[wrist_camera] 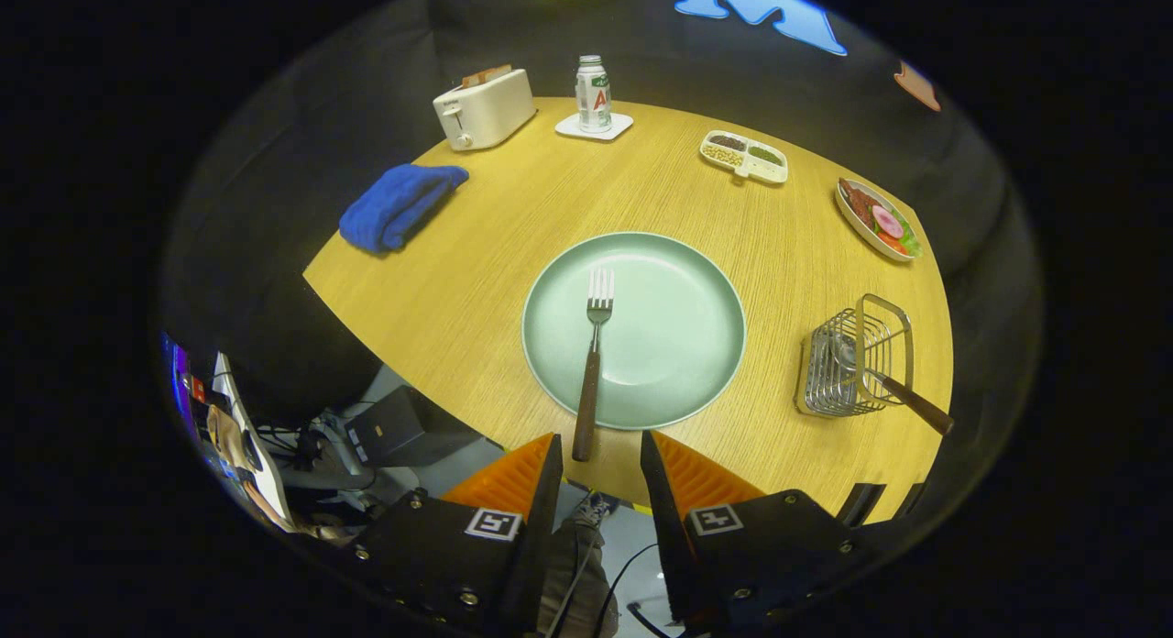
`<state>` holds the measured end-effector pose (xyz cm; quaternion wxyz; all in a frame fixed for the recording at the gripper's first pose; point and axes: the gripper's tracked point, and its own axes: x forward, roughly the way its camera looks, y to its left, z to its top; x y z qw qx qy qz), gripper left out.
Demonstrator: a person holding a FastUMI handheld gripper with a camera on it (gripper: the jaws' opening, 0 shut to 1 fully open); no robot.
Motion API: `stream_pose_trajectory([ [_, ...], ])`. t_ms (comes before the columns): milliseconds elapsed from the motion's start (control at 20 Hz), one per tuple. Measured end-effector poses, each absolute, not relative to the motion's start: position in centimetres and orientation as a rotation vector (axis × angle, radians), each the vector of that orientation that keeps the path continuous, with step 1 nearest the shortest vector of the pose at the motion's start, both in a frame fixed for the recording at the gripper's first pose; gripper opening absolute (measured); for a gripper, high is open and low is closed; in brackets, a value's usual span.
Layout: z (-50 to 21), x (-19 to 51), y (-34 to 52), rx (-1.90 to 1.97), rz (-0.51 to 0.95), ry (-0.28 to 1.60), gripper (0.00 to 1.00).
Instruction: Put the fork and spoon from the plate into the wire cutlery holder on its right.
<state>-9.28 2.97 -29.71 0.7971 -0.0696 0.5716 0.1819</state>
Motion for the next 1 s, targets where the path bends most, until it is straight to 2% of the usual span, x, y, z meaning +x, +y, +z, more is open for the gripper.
stream_pose_trajectory([
  [800, -35.0, -9.8, 5.4, -0.143, 0.361, 1.357, 0.52],
  [950, -35.4, -9.6, 5.4, -0.115, 0.366, 1.339, 0.18],
  [1000, -38.4, -9.5, 4.8, -0.117, 0.341, 1.319, 0.18],
])
